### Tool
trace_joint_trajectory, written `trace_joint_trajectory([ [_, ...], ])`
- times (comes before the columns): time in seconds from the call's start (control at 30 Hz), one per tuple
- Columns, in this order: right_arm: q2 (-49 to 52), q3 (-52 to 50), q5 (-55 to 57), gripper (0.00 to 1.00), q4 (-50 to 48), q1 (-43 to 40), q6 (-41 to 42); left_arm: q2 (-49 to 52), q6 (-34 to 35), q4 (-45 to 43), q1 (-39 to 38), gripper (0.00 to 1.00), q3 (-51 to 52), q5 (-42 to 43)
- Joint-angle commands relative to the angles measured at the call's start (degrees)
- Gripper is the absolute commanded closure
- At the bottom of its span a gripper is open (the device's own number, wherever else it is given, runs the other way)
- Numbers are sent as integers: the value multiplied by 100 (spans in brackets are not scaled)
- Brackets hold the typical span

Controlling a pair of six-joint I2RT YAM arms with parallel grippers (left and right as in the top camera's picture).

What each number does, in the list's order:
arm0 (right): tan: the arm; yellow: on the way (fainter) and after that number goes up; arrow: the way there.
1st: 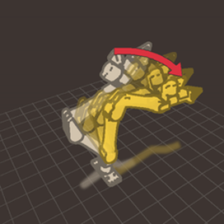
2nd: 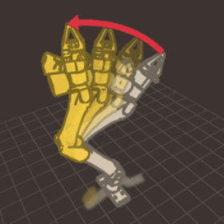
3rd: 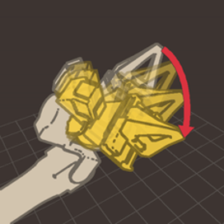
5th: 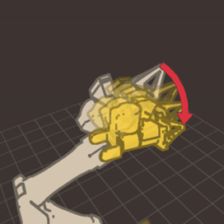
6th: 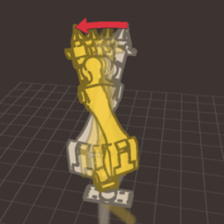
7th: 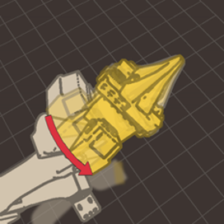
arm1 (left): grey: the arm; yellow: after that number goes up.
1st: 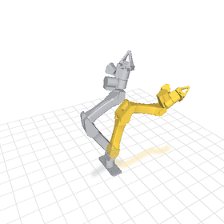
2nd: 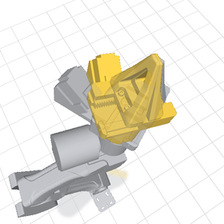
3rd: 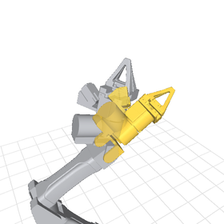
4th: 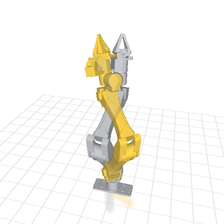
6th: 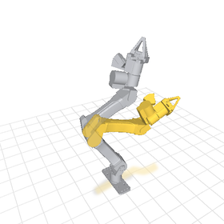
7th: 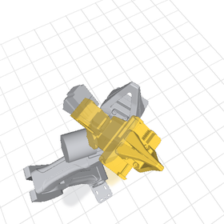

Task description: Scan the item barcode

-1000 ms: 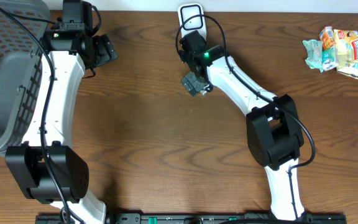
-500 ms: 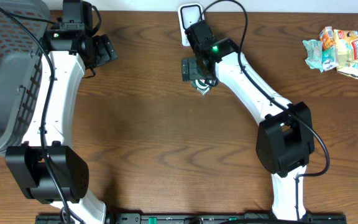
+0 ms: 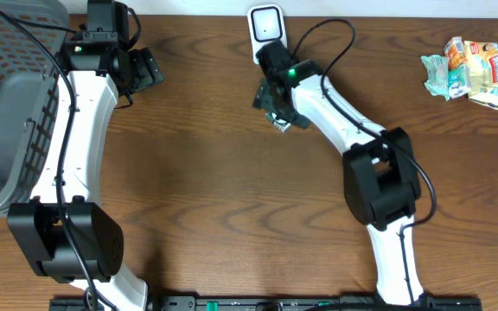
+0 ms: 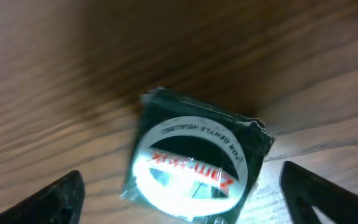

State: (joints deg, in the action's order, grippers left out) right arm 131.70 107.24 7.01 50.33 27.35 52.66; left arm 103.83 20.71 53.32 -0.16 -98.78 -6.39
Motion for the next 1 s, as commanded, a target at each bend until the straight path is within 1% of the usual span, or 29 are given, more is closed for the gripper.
trace_joint_trajectory([
  [0.0,234,15,9,18,24,-87,175,33,-33,2,0,2,-33,-70],
  [0.13,254,9,-7,24,26,-122,175,33,-33,2,0,2,-33,-70],
  [0.43,258,-188,-4,25,9,-136,173,35,-33,2,0,2,-33,-70],
  [0.47,258,-216,-7,27,2,-133,173,33,-33,2,0,2,-33,-70],
  [0.5,258,-234,-50,32,9,-133,133,35,-33,2,0,2,-33,-70],
  [0.53,258,-234,-168,33,2,-133,46,33,-33,2,0,2,-33,-70],
  [0.6,258,-234,-588,36,2,-149,-90,35,-33,2,0,2,-33,-70],
  [0.67,258,-234,-1110,36,2,-197,-109,35,-33,2,0,2,-33,-70],
  [0.97,168,-229,-4459,40,-144,-938,-105,33,-33,2,0,2,-33,-70],
])
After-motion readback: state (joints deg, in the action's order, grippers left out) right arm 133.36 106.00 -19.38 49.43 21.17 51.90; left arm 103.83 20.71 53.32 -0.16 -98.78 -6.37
